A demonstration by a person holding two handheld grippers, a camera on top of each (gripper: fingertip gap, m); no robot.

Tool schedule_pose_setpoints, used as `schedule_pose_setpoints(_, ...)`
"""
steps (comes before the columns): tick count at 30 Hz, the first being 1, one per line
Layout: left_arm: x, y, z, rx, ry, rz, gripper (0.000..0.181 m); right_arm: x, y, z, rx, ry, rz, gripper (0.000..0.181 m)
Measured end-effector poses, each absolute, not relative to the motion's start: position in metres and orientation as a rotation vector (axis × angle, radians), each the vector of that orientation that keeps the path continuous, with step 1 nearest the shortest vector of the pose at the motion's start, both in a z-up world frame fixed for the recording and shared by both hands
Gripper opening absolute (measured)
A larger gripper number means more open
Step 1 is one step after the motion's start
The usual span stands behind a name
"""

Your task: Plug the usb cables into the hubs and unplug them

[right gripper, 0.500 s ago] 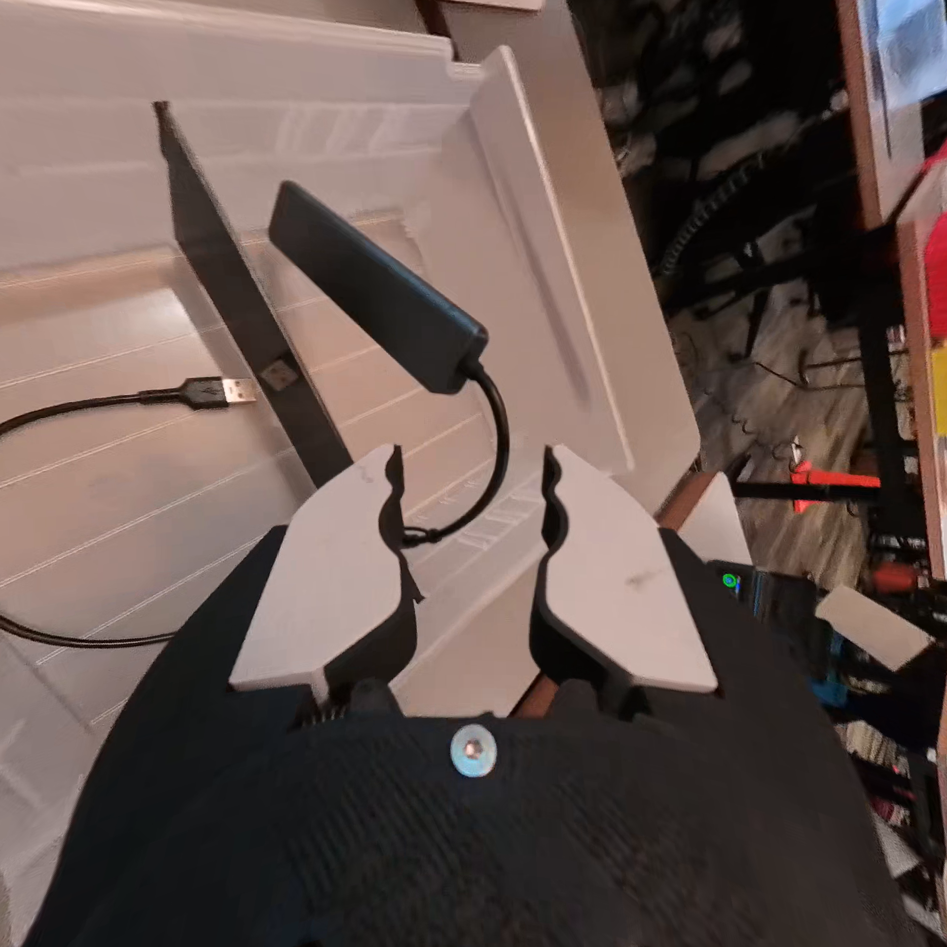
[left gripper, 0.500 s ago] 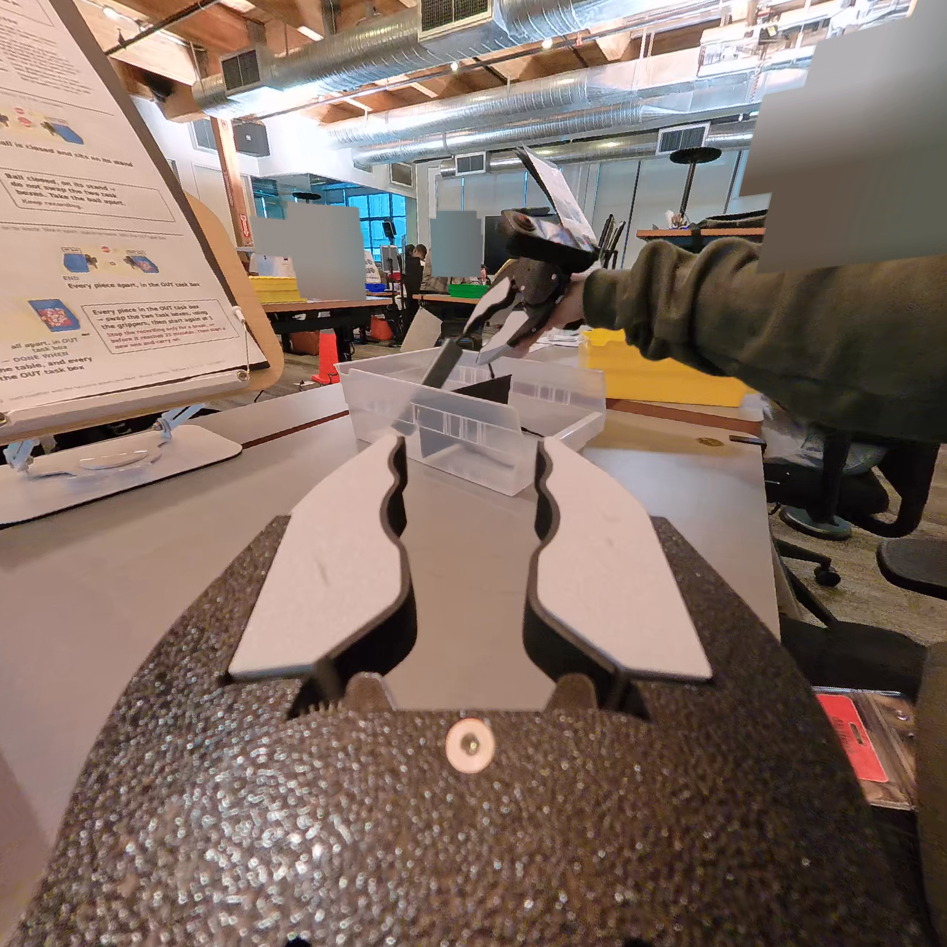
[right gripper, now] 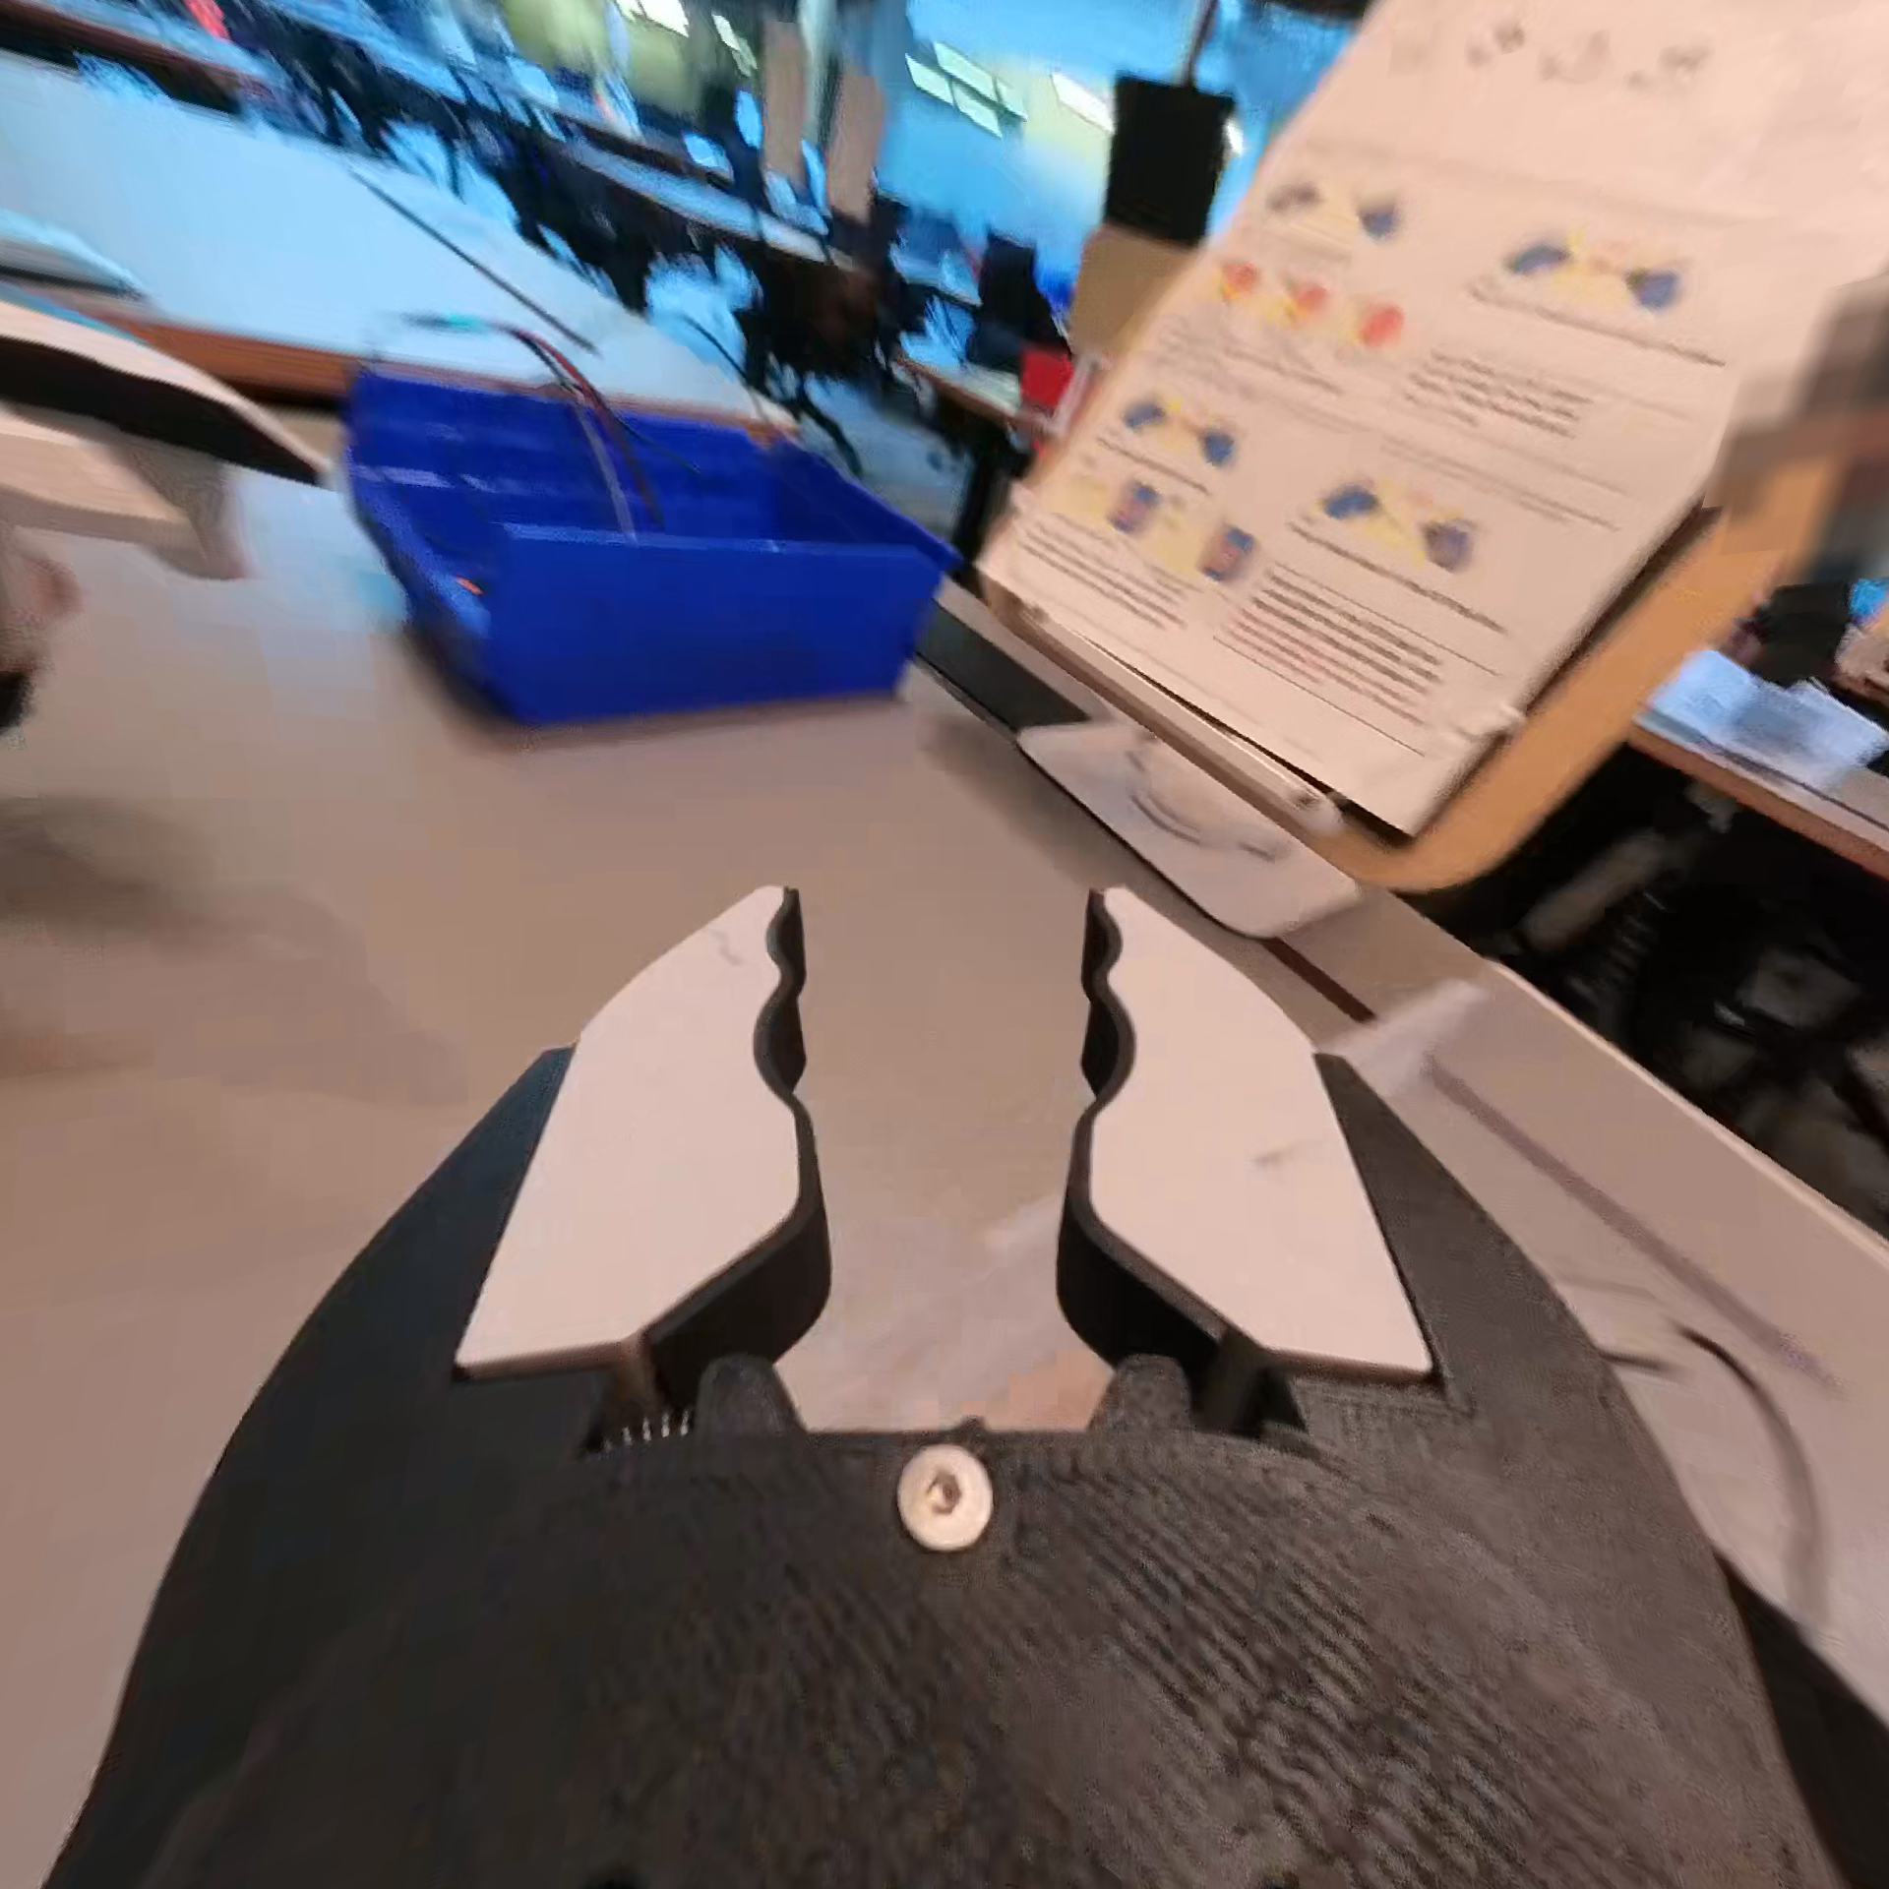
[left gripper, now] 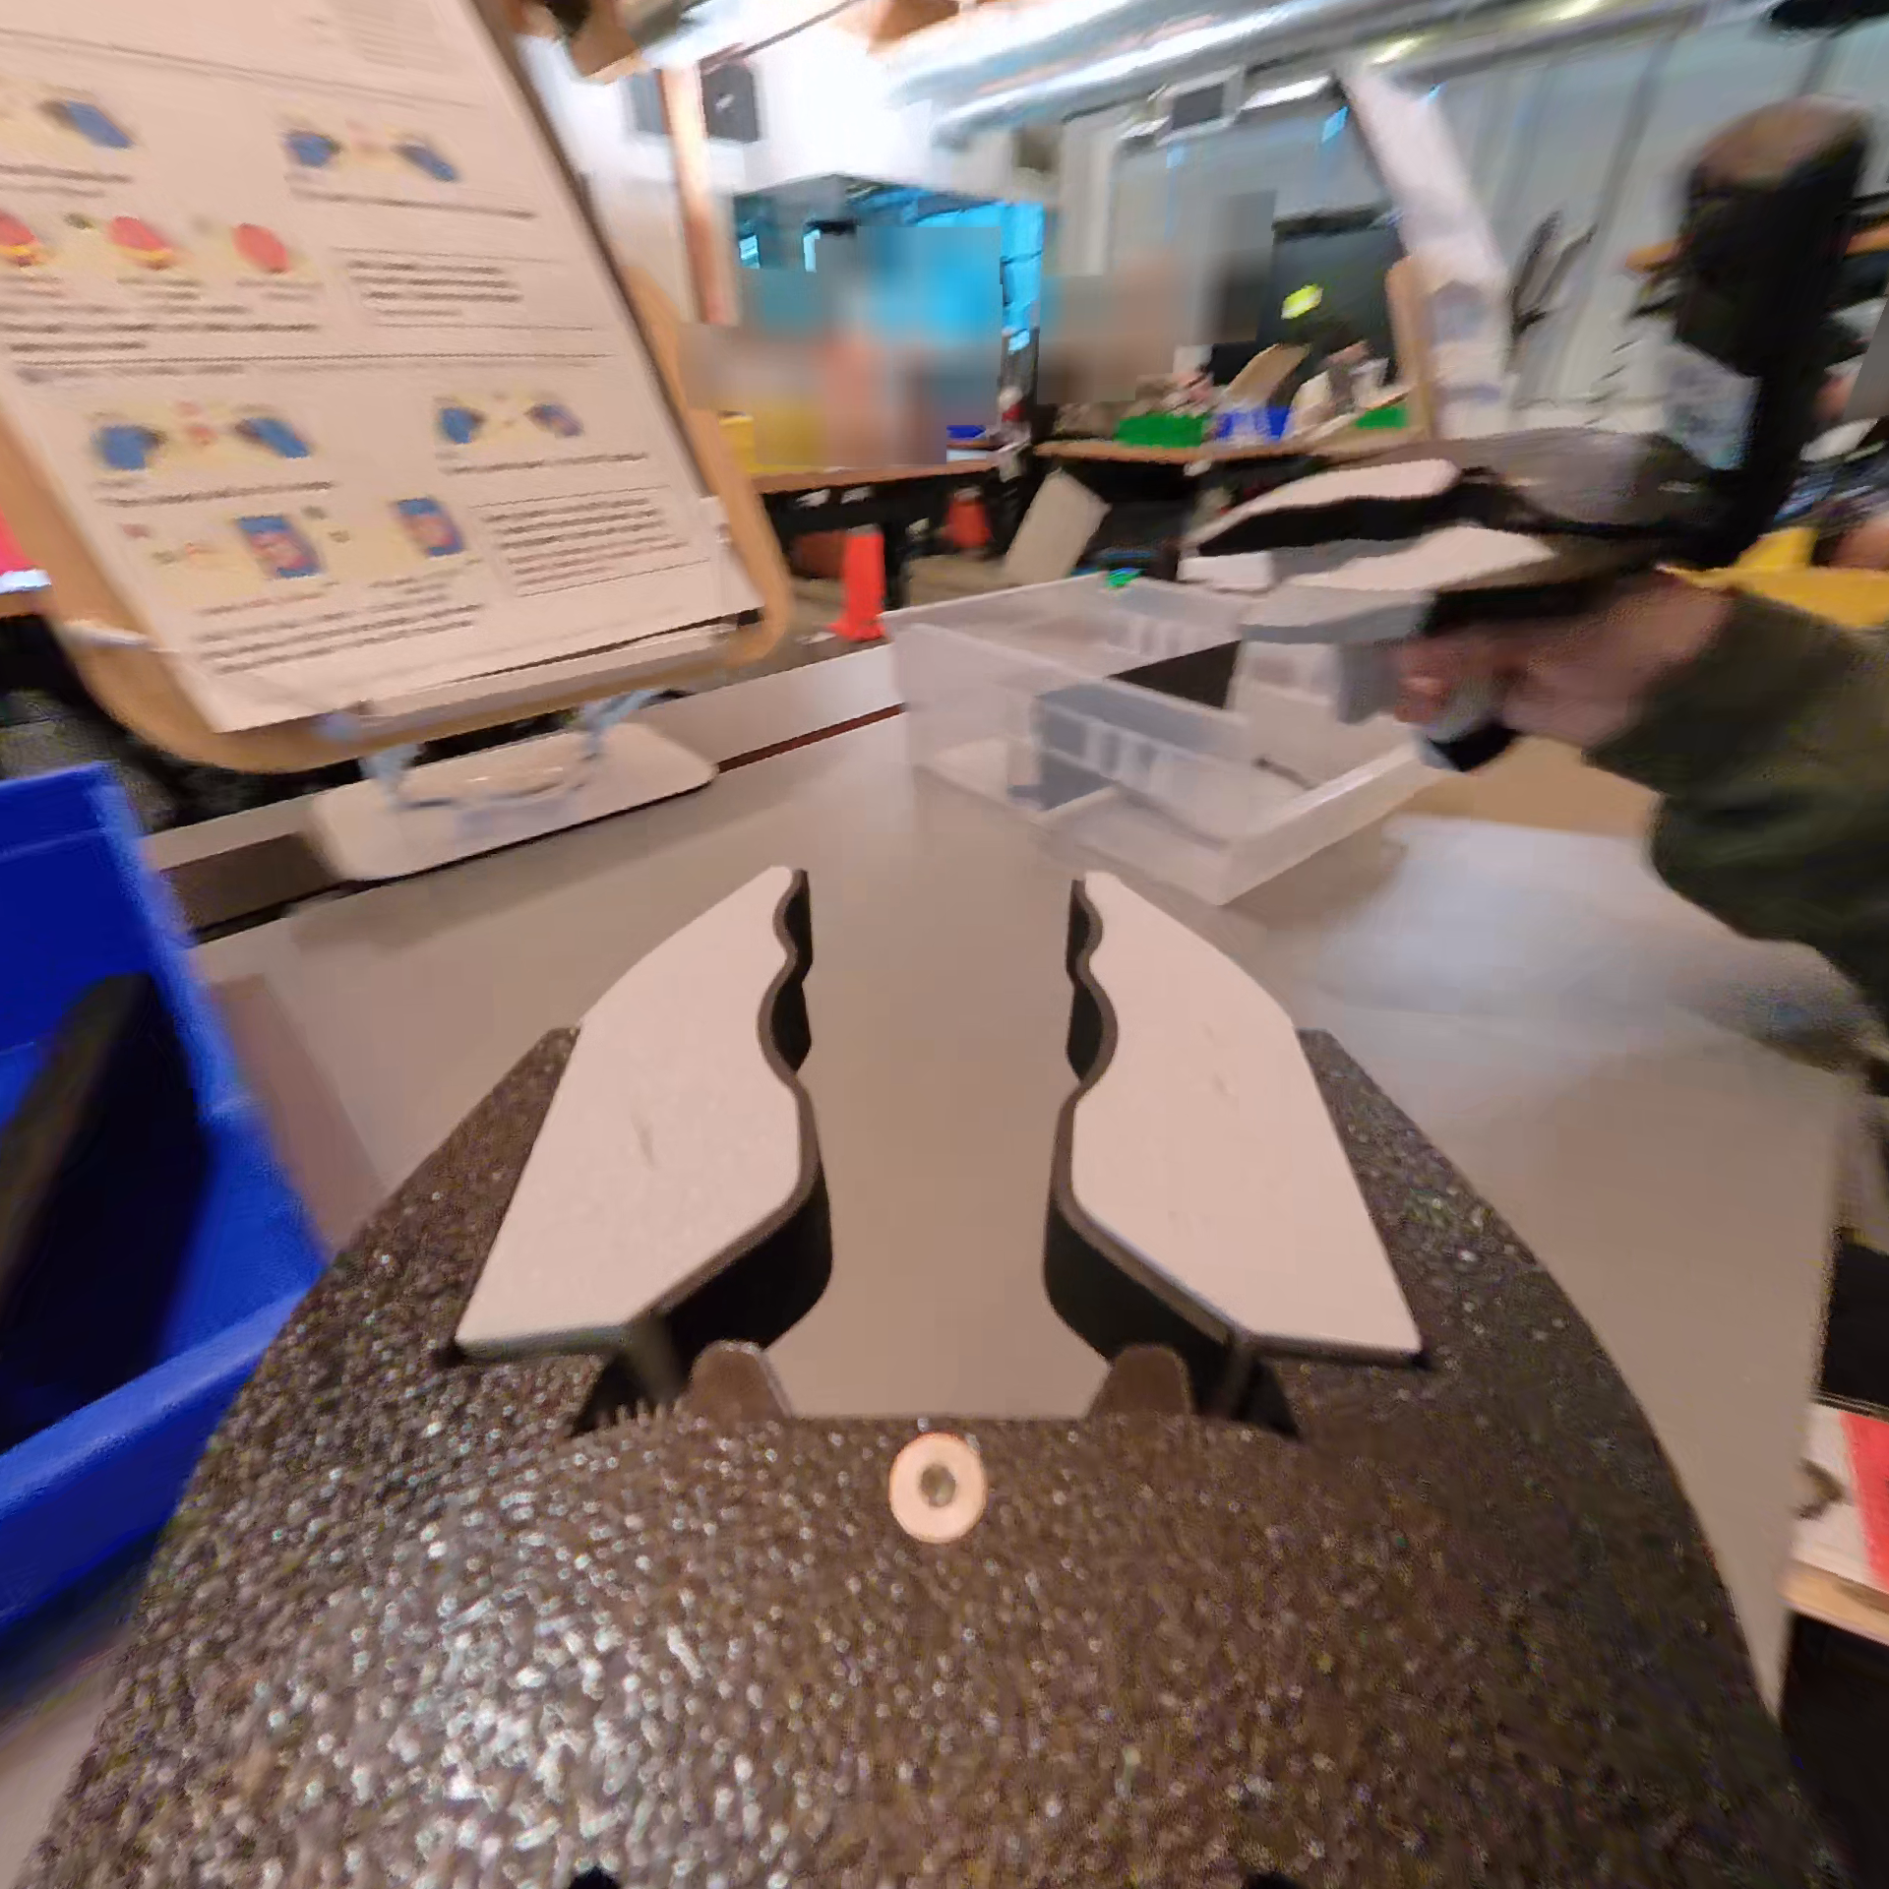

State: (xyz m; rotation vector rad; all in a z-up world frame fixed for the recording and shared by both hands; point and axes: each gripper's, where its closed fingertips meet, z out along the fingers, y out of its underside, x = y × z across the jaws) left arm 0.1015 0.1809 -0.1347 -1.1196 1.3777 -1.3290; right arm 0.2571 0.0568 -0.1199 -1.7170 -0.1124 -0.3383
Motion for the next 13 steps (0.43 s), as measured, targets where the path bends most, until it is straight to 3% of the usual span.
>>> schedule_pose_setpoints(4, 0.084, 0.252, -0.133, -1.303, 1.311, -0.989, 0.046, 0.215, 0.075, -0.14, -1.69, -0.209, -0.215, 0.057)
schedule_pose_setpoints(6, 0.075, 0.297, -0.136, -1.408, 1.284, -0.811, 0.046, 0.219, 0.072, -0.142, -1.731, -0.241, -0.259, 0.067)
schedule_pose_setpoints(9, 0.076, 0.356, -0.147, -1.495, 1.337, -0.58, 0.047, 0.228, 0.063, -0.127, -1.713, -0.203, -0.258, 0.067)
schedule_pose_setpoints(13, 0.106, 0.389, -0.186, -1.743, 1.59, -0.559, 0.046, 0.234, 0.052, -0.114, -1.677, -0.166, -0.223, 0.066)
